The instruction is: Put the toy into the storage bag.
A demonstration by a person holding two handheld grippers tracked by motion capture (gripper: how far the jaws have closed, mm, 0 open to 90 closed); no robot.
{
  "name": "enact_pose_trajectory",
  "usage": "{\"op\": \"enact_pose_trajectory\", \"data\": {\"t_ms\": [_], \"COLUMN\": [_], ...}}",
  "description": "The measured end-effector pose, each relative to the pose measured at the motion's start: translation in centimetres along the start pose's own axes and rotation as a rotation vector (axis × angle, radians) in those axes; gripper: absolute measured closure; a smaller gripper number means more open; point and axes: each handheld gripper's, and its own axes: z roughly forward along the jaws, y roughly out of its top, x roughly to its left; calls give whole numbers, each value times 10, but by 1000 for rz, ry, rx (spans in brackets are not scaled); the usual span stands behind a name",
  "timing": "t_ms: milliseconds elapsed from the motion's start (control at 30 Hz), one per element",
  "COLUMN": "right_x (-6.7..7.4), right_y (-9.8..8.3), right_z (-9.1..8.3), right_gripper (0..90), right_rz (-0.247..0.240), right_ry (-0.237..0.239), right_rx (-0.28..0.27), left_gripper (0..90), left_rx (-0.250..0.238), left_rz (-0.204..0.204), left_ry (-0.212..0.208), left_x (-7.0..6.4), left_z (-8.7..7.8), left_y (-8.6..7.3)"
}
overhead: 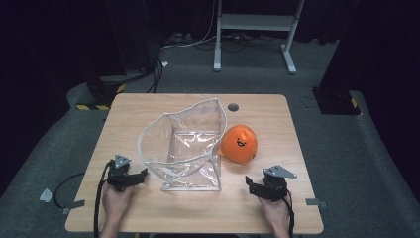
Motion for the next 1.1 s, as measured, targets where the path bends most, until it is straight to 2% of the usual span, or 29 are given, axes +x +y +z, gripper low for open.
{"op": "enact_pose_trajectory", "data": {"t_ms": [367,433,767,867,1100], "right_x": [4,5,6,3,3], "right_y": [9,12,24,31,38], "right_z": [-6,-9,-9,-9,-10], "right_gripper": [218,241,235,227,210], "right_rz": [12,20,-9,4,-11], "right_ry": [14,16,7,23,32], "right_rx": [-36,-64,-66,-70,-84], "left_gripper": [170,170,170,171,171], "left_rx": [0,-1,-1,-1,-1], "left_rz": [0,0,0,0,1], "left_ry": [0,0,-1,-1,-1], "left_x": [0,0,0,0,0], "left_z": [0,0,0,0,0], "left_y": [0,0,0,0,0]}}
